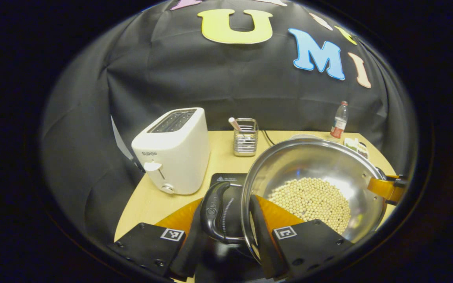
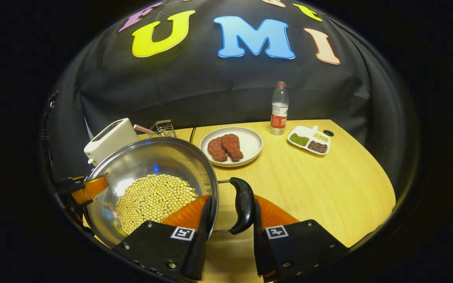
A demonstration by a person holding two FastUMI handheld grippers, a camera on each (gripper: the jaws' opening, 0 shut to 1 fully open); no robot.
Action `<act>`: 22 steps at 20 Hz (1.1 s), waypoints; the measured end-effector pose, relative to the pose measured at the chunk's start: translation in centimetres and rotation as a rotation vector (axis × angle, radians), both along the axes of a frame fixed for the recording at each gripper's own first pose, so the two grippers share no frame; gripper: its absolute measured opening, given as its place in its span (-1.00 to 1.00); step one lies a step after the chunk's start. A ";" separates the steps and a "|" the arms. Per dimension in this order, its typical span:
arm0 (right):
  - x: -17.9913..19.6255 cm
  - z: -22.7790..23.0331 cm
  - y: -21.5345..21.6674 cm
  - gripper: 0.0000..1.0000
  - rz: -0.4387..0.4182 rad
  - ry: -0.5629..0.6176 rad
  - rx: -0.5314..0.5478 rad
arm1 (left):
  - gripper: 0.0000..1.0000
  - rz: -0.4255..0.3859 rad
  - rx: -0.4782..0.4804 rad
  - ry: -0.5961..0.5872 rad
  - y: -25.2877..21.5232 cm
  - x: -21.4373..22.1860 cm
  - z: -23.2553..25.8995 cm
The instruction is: First push the handle of the pot to place it horizontally, then grasp the pot with both hands and set it on the induction cooktop.
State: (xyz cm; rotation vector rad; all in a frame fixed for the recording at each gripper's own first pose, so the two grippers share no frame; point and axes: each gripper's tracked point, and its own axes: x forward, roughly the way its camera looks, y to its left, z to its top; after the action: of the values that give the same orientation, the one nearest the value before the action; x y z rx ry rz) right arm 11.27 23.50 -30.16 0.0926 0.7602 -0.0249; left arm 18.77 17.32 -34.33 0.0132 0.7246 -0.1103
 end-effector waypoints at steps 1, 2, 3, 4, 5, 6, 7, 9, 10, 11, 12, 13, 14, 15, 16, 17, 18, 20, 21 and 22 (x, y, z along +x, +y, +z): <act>0.1 -0.3 0.7 0.01 0.001 0.003 0.001 | 0.28 0.001 0.002 0.004 0.7 0.2 -0.4; 0.2 -0.5 1.3 0.02 0.002 0.005 0.002 | 0.36 0.002 0.004 0.009 1.4 0.3 -0.7; 0.4 -0.7 1.8 0.01 0.001 0.007 0.001 | 0.36 0.004 0.002 0.012 1.8 0.5 -1.0; 0.5 -0.9 2.3 0.01 0.002 0.010 0.001 | 0.36 0.007 0.001 0.017 2.3 0.6 -1.3; 0.6 -1.2 2.7 0.02 0.003 0.012 0.001 | 0.45 0.011 -0.003 0.020 2.7 0.7 -1.5; 0.6 -1.2 3.0 0.01 0.004 0.012 0.002 | 0.28 0.018 -0.009 0.024 2.8 0.6 -1.7; 0.6 -1.3 3.2 0.02 0.008 0.012 -0.002 | 0.36 0.024 -0.016 0.034 2.9 0.5 -2.0; 0.8 -1.2 3.6 0.02 0.010 -0.003 -0.003 | 0.37 0.027 -0.020 0.017 3.5 0.7 -2.0; 0.7 -1.3 3.8 0.05 0.016 -0.005 0.002 | 0.34 0.026 -0.016 0.005 3.7 0.7 -2.0; 0.7 -1.3 4.2 0.05 0.031 -0.004 0.014 | 0.31 0.040 -0.009 0.002 4.1 0.8 -1.9; 0.6 -0.7 4.4 0.17 0.048 -0.023 0.020 | 0.42 0.053 0.011 -0.047 4.6 1.4 -0.8; 1.0 0.7 4.3 0.26 0.064 -0.074 0.021 | 0.53 0.057 0.022 -0.107 4.8 2.2 0.7; 1.4 2.3 4.0 0.55 0.073 -0.128 0.007 | 0.72 0.067 0.036 -0.174 4.9 2.6 3.0; 1.6 3.9 3.4 0.75 0.085 -0.174 -0.009 | 0.92 0.074 0.052 -0.214 4.7 2.7 5.0; 1.4 5.2 2.9 0.94 0.100 -0.214 -0.018 | 0.87 0.079 0.057 -0.248 4.5 2.7 6.5; 1.3 6.7 2.0 0.96 0.107 -0.251 -0.031 | 0.87 0.080 0.051 -0.282 3.8 2.4 8.3; 1.2 8.0 0.8 0.94 0.111 -0.287 -0.045 | 0.94 0.083 0.043 -0.322 2.8 2.0 10.2; 0.6 10.8 -2.3 0.95 0.101 -0.355 -0.072 | 1.00 0.075 0.023 -0.388 0.5 0.8 13.7; 0.1 12.3 -4.0 0.94 0.091 -0.388 -0.078 | 0.94 0.071 0.013 -0.412 -0.8 0.1 15.2; -0.5 13.6 -5.8 0.94 0.080 -0.418 -0.083 | 0.86 0.067 0.006 -0.430 -2.2 -0.6 16.4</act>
State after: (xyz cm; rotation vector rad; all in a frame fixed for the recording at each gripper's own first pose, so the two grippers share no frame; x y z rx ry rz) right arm 10.74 17.74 -16.53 -0.0129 0.3443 0.0383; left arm 18.16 15.12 -17.92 0.0177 0.2952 -0.0385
